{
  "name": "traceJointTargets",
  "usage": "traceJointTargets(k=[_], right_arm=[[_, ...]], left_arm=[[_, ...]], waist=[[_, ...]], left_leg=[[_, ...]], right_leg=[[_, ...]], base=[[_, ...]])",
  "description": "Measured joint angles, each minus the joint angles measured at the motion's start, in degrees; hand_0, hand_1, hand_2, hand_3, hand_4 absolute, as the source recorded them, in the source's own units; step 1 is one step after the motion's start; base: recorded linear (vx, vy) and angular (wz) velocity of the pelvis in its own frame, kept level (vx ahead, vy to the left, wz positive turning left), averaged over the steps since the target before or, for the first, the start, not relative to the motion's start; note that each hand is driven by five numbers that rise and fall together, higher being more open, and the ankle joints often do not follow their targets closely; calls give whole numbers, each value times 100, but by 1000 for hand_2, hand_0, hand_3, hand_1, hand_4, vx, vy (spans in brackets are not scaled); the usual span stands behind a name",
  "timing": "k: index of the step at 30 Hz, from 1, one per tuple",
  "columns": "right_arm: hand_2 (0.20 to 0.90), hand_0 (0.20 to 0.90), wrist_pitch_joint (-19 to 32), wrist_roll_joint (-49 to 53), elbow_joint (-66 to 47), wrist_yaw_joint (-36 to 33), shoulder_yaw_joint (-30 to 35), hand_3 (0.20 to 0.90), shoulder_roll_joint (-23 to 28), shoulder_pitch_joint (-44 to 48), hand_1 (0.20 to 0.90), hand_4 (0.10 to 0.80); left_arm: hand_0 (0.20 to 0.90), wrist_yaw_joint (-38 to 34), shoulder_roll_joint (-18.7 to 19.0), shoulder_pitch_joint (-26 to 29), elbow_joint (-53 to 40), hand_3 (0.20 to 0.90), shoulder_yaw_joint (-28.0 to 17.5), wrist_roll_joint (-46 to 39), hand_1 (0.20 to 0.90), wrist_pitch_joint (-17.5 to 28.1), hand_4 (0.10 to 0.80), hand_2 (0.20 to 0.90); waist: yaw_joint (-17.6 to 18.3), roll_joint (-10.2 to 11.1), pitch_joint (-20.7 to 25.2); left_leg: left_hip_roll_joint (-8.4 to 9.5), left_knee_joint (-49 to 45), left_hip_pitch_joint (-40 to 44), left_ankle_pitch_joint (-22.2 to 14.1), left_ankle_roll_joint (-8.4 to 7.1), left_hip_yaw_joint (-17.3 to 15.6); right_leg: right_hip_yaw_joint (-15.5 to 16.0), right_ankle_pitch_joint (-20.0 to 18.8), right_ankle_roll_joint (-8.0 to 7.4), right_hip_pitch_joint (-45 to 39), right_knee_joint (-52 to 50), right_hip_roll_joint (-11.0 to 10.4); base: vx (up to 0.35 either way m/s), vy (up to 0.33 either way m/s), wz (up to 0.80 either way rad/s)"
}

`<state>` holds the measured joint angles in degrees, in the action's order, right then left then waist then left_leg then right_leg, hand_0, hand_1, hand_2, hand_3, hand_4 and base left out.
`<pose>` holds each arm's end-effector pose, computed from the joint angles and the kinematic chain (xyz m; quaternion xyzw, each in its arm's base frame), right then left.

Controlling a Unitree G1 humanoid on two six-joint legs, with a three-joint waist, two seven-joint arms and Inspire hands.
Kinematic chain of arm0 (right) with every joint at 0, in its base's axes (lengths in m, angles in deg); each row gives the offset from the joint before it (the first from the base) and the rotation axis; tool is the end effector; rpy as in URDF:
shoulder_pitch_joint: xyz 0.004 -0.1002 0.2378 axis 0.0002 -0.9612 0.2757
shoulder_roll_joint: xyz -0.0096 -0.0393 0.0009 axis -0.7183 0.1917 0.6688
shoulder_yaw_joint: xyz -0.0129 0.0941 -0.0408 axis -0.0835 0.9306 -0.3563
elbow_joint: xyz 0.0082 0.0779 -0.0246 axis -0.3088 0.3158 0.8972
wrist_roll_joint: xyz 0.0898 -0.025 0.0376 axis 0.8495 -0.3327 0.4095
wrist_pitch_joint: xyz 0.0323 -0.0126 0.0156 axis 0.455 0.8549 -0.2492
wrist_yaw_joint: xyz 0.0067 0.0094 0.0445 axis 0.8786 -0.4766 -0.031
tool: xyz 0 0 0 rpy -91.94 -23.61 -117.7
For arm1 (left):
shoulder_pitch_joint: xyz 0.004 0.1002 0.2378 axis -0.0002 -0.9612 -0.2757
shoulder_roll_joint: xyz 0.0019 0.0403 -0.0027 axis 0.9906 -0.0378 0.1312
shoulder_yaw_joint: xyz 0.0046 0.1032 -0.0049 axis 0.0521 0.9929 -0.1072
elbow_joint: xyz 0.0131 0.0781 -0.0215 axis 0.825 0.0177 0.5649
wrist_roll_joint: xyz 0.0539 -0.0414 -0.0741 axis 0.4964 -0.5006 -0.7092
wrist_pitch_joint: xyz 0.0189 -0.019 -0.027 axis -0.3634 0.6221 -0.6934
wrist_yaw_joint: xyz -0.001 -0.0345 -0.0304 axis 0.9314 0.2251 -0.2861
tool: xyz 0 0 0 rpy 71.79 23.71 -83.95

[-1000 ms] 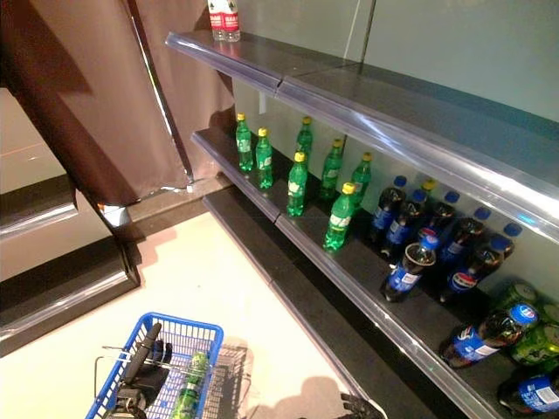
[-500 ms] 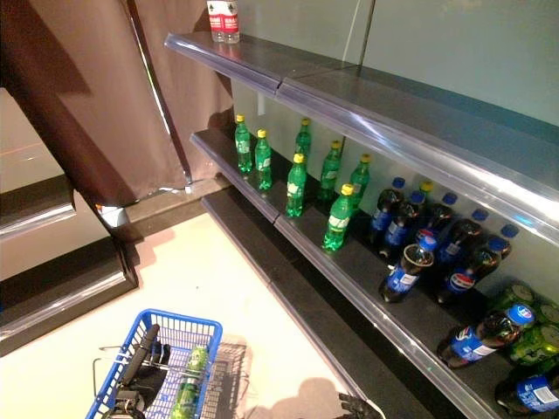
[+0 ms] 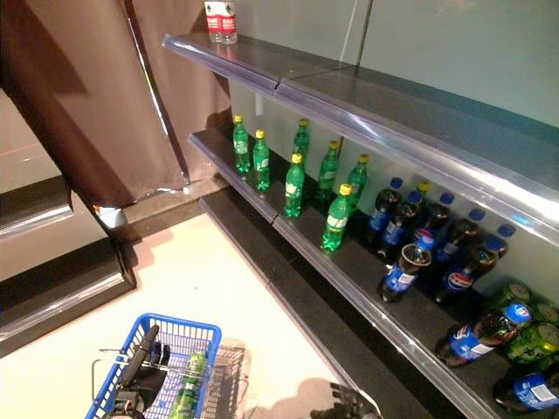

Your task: Pick up the drink and place into the basket.

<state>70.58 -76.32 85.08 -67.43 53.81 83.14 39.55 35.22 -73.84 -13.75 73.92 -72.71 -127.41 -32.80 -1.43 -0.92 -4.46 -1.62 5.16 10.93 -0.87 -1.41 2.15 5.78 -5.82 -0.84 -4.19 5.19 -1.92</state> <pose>0.0975 -0.2269 -0.0960 -0.0399 0.4356 0.0724 0.8964 0.0903 0.2295 -0.0978 -0.5649 0.1909 0.2925 0.7476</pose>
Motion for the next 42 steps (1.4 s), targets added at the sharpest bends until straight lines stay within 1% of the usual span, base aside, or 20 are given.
traceJointTargets(k=[1,2,4,5,8,10,14,19,26,28,31,33,34,36,37,38,40,41,42], right_arm=[[900,900,-25,97,-381,57,-44,900,-7,-24,900,800],[900,900,-41,198,-989,170,-129,900,0,-73,900,800],[900,900,-80,340,-1718,313,-165,900,-8,-102,900,800],[900,900,-80,365,-1872,330,-179,900,-6,-105,900,800],[900,900,-74,465,-2899,430,-204,900,7,-124,900,800],[900,900,-48,469,-3281,430,-204,900,21,-118,900,800],[900,900,60,536,-3771,429,-191,900,127,-115,900,800],[900,900,80,571,-3910,421,-129,900,230,-118,900,800],[900,900,81,599,-4224,366,172,900,254,-221,900,800],[900,900,90,787,-4314,316,270,900,258,-302,900,800],[900,900,92,1065,-4340,271,397,900,259,-428,900,800],[900,900,92,1100,-4352,271,484,900,263,-539,900,800],[900,900,93,1157,-4374,274,565,900,266,-657,900,800],[900,900,101,1230,-4382,276,690,900,285,-863,900,800],[900,900,101,1274,-4386,276,729,900,301,-938,900,800],[900,900,99,1349,-4385,274,791,900,353,-1026,900,800],[900,900,99,1444,-4397,271,802,900,455,-1041,900,800],[900,900,95,1444,-4413,268,815,900,465,-1048,900,800],[900,900,91,1444,-4518,258,857,900,465,-1103,900,800]], left_arm=[[300,0,-3,-41,-8,200,14,0,300,8,100,300],[300,0,-11,-102,-11,200,17,3,300,12,100,300],[300,-4,-41,-176,-22,200,24,14,300,19,100,300],[300,-5,-46,-197,-33,200,24,21,300,21,100,300],[300,-138,-87,-402,-308,200,55,62,300,21,100,300],[300,-238,-110,-445,-462,200,58,71,300,22,100,300],[300,-376,-135,-451,-638,200,54,71,300,51,100,300],[300,-455,-176,-451,-710,200,-4,108,300,55,100,300],[300,-468,-204,-515,-880,200,-43,325,300,-32,100,300],[300,-468,-205,-516,-916,200,-45,342,300,-83,100,300],[300,-468,-206,-524,-917,200,-48,382,300,-100,100,300],[300,-467,-206,-544,-917,200,-58,423,300,-113,100,300],[300,-466,-205,-557,-919,200,-65,470,300,-131,100,300],[300,-464,-199,-573,-919,200,-69,495,300,-142,100,300],[300,-464,-192,-578,-920,200,-71,498,300,-156,100,300],[300,-461,-192,-580,-923,200,-65,510,300,-163,100,300],[300,-460,-189,-566,-923,200,-61,535,300,-168,100,300],[300,-459,-189,-558,-923,200,-54,545,300,-168,100,300],[300,-459,-189,-512,-924,200,-35,568,300,-181,100,300]], waist=[[27,-1,-1],[70,-4,-3],[107,-2,-2],[110,-2,-2],[136,7,1],[126,15,4],[112,20,5],[104,18,0],[160,42,-53],[159,56,-76],[213,98,-151],[238,107,-183],[344,132,-201],[466,160,-257],[517,163,-281],[638,175,-292],[804,191,-320],[826,188,-322],[926,199,-333]], left_leg=[[1,0,1,0,0,-1],[1,1,0,0,0,-7],[2,2,-6,-1,1,-6],[3,2,-9,-1,1,-6],[3,2,-33,-1,1,-3],[4,1,-53,-1,1,0],[8,-3,-112,0,0,9],[14,-1,-119,-2,1,14],[17,-14,-108,-3,2,-48],[25,-37,-98,-7,7,-168],[78,-38,-27,-35,34,-472],[67,-36,24,-57,52,-618],[95,-35,37,-66,63,-693],[122,-34,83,-85,91,-907],[133,-30,101,-95,105,-962],[154,-30,107,-111,122,-1089],[197,-33,104,-130,149,-1253],[204,-33,104,-136,157,-1295],[224,-37,129,-156,169,-1426]], right_leg=[[-1,0,-2,0,0,1],[-7,0,-4,3,0,1],[-6,5,-11,8,0,0],[-6,5,-11,11,0,0],[4,12,-22,34,-1,-3],[10,15,-26,53,-1,-5],[21,15,-35,103,-1,-10],[28,24,-47,105,-1,-18],[-28,10,-54,151,-2,-11],[-164,-30,-54,217,-2,4],[-474,-117,-70,285,-2,55],[-576,-148,-82,288,-1,48],[-651,-165,-96,336,-1,63],[-843,-197,-110,357,-1,54],[-941,-213,-119,362,-1,54],[-976,-235,-150,418,-1,37],[-1137,-299,-177,501,-1,55],[-1186,-314,-184,521,-1,55],[-1317,-366,-223,552,-1,75]], base=[[0,0,0],[0,0,0],[0,0,0],[0,0,0],[0,0,0],[0,0,0],[0,0,0],[0,0,0],[2,2,-5],[-14,6,-32],[-12,19,-51],[-11,22,-41],[-14,25,-38],[-11,26,-49],[-5,31,-55],[-7,35,-52],[-6,29,-48],[-3,25,-49],[-2,23,-40]])
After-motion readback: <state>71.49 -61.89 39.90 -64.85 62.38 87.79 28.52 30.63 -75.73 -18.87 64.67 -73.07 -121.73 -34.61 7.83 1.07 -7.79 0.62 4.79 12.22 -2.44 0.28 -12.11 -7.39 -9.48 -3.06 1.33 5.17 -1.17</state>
